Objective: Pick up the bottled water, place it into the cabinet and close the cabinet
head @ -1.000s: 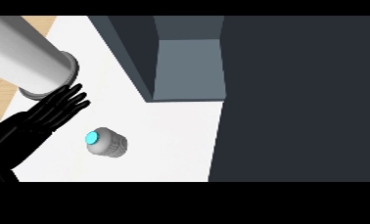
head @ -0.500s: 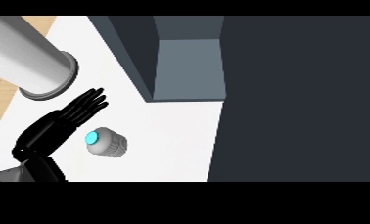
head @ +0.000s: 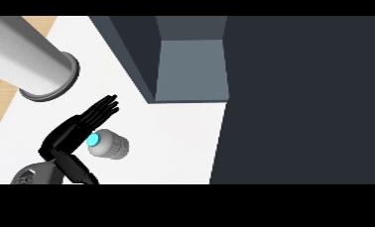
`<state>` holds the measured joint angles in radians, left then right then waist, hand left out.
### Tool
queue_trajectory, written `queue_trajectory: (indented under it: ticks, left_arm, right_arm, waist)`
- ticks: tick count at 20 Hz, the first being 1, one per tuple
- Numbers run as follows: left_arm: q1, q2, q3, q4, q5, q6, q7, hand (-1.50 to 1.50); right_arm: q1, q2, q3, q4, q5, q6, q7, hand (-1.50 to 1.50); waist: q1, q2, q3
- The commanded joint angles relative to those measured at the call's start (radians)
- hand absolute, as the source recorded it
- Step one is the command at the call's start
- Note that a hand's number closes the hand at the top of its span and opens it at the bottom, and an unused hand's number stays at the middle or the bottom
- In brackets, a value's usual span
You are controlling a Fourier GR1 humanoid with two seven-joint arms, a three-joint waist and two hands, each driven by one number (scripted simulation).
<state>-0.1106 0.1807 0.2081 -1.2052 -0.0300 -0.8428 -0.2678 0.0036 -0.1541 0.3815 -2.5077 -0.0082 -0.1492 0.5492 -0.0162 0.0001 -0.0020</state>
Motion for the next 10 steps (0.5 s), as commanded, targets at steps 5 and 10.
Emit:
queue_trajectory:
  ticks: [5,10]
  left_arm:
    - [-0.059,0.071,-0.016,0.297,-0.132,0.044,-0.314,-1.50]
    - [-0.051,0.088,-0.097,0.371,-0.199,0.080,-0.419,-1.50]
  right_arm:
    - [0.029,-0.027,0.007,-0.193,0.025,-0.014,0.077,-1.50]
    - [-0.014,-0.040,0.004,-0.198,0.032,-0.032,0.145,-1.50]
  waist:
    - [-0.009,0.001,-0.001]
    - [-0.002,-0.001,-0.001]
